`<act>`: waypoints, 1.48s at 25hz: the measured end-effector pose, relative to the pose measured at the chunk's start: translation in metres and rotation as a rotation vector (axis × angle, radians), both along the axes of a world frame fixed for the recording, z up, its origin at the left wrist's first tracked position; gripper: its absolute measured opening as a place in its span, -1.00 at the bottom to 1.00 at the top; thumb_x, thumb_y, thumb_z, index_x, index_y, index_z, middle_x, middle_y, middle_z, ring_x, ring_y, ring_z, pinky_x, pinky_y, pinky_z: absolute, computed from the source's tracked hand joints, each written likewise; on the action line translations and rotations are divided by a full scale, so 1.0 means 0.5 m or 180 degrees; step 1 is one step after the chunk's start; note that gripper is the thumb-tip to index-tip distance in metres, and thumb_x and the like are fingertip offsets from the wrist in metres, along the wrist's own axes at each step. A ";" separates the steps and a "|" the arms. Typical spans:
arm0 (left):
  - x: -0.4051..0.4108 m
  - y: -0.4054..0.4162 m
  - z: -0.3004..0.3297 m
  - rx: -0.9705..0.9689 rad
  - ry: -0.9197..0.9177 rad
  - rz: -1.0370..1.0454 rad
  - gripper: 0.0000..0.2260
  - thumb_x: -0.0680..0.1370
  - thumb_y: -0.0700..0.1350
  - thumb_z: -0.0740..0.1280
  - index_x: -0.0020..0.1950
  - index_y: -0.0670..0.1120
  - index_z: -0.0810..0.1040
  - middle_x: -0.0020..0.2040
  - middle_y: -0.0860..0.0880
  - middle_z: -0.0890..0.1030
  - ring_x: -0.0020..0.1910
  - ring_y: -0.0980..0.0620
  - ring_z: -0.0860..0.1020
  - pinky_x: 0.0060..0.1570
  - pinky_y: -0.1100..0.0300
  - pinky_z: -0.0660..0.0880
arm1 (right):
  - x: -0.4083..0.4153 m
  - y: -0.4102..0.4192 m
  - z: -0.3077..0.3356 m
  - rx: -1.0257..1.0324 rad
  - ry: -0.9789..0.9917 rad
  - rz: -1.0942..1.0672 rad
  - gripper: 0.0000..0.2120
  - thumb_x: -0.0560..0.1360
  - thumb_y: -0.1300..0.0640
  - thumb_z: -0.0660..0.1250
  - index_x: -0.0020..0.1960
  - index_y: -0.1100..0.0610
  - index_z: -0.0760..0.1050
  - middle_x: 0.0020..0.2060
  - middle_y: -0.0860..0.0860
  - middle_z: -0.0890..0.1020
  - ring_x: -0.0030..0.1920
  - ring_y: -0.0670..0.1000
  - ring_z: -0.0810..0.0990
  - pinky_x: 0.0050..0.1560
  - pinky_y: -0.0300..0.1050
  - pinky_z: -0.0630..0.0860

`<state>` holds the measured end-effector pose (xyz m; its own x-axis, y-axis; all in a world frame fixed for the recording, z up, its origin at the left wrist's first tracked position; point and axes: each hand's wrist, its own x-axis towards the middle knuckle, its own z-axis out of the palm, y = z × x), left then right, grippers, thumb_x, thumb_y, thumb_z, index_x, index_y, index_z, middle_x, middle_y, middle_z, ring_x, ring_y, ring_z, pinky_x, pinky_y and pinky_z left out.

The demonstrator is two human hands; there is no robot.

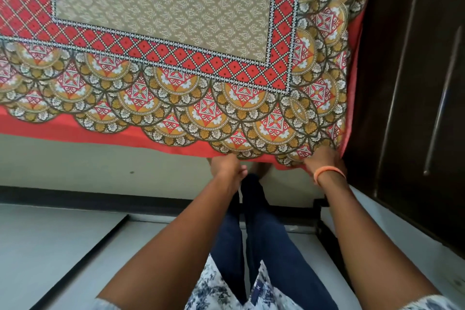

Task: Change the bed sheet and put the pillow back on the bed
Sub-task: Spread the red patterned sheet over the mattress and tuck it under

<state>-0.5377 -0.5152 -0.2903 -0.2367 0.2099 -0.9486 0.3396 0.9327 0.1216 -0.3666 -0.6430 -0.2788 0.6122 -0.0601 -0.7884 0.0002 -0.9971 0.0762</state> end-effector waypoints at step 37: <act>-0.977 0.842 0.356 0.1257 -0.0400 0.1801 -0.83 0.59 -0.22 0.25 -0.20 -0.09 0.47 -0.31 -0.04 0.49 -0.47 0.06 0.46 -0.53 0.26 0.39 | -1.020 1.118 0.356 0.1208 0.0542 0.4495 -0.79 0.54 0.14 0.22 0.12 0.11 0.54 -0.04 0.06 0.64 -0.15 0.04 0.59 -0.09 -0.08 0.59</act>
<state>-1.0263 -0.0940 -0.1124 -0.3047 0.4214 -0.8541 -0.2239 0.8400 0.4943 -0.8768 -0.0839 -0.1009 -0.1138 0.7175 -0.6872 0.9508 -0.1219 -0.2848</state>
